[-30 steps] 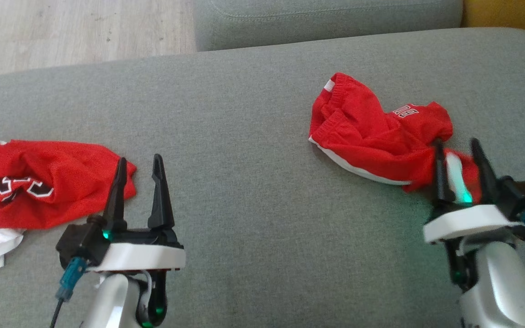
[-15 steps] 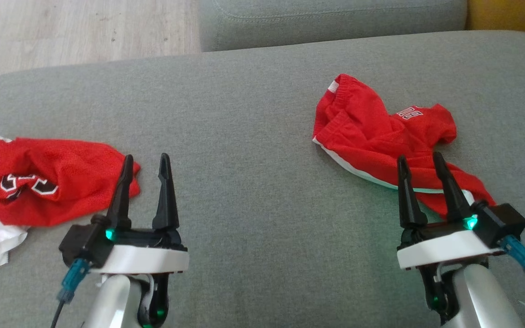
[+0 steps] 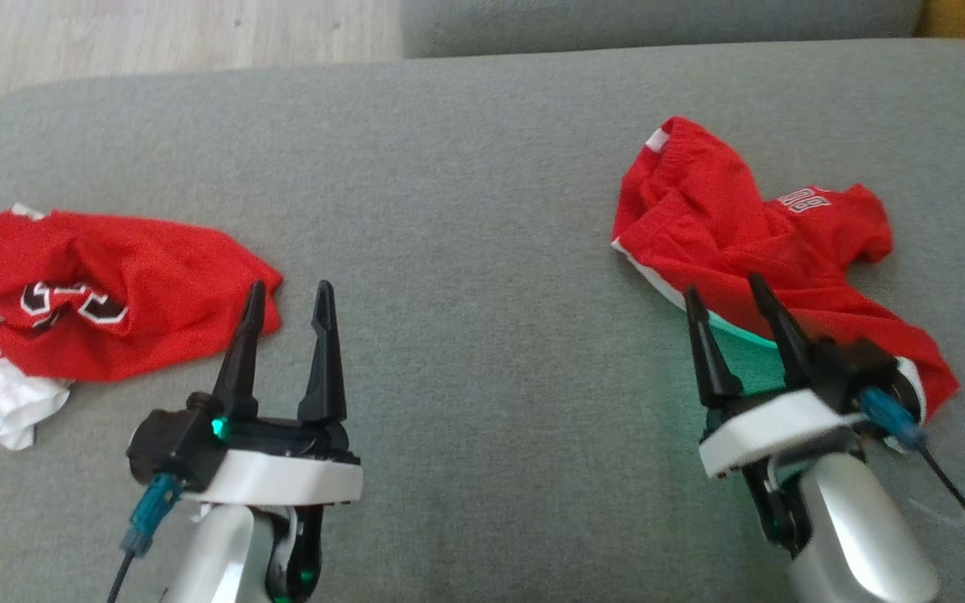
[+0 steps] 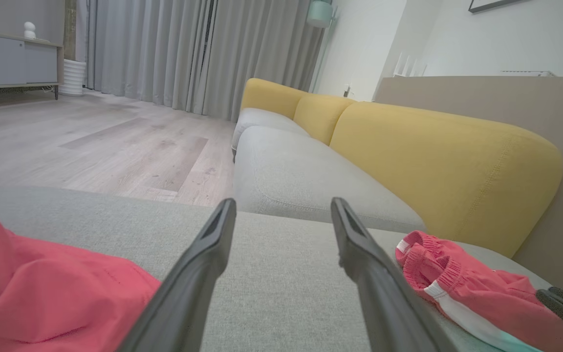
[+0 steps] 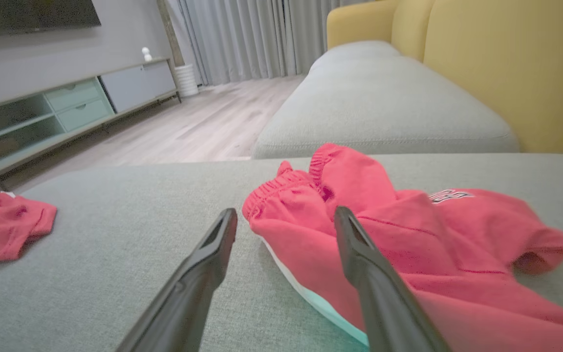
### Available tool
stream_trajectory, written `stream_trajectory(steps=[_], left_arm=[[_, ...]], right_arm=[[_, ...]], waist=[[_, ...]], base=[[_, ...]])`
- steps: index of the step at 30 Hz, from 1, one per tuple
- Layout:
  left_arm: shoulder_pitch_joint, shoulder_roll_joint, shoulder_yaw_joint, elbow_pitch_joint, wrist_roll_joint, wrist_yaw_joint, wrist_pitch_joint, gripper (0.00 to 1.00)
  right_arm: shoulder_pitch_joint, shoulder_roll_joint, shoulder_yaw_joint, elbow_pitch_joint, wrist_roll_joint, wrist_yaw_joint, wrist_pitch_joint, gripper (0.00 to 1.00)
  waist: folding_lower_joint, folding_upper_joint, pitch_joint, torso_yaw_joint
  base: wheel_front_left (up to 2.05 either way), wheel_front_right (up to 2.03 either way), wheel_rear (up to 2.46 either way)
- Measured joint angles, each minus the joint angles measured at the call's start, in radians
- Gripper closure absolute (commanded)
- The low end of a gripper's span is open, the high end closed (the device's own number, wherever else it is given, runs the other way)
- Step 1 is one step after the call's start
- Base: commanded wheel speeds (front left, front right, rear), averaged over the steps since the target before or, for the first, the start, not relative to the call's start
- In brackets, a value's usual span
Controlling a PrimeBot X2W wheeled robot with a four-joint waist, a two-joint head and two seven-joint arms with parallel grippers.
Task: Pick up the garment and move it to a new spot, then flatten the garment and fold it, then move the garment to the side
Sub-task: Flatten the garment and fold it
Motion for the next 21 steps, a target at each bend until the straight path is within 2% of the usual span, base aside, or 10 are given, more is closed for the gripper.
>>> stream_trajectory(steps=[8,13,14,17,21], left_arm=[[-0.024,0.0,-0.03,0.007,-0.013,0.001,0.0,0.0],[-0.046,0.0,-0.042,0.008,-0.029,0.002,0.0,0.0],[-0.047,0.0,-0.045,0.008,-0.029,0.005,0.0,0.0],[-0.05,0.0,-0.05,0.009,-0.029,0.01,0.0,0.0],[-0.05,0.0,-0.051,0.013,-0.029,0.01,0.0,0.0]], right_arm=[[-0.167,-0.002,0.018,0.18,-0.077,0.0,0.045,0.0],[-0.226,-0.003,-0.019,0.293,-0.14,0.0,0.038,0.0],[-0.234,-0.005,-0.022,0.311,-0.146,0.0,0.03,1.0],[-0.254,-0.008,0.0,0.346,-0.133,0.0,0.003,1.0],[-0.266,-0.01,0.075,0.352,-0.042,0.0,-0.012,1.0]], waist=[[0.0,0.0,0.05,0.048],[0.0001,0.0,0.071,0.081],[0.0001,0.0,0.074,0.086],[0.0001,0.0,0.078,0.097],[0.0001,0.0,0.074,0.099]], base=[[0.0,0.0,0.0],[0.0,0.0,0.0],[0.0,0.0,0.0],[0.0,0.0,0.0],[0.0,0.0,0.0]])
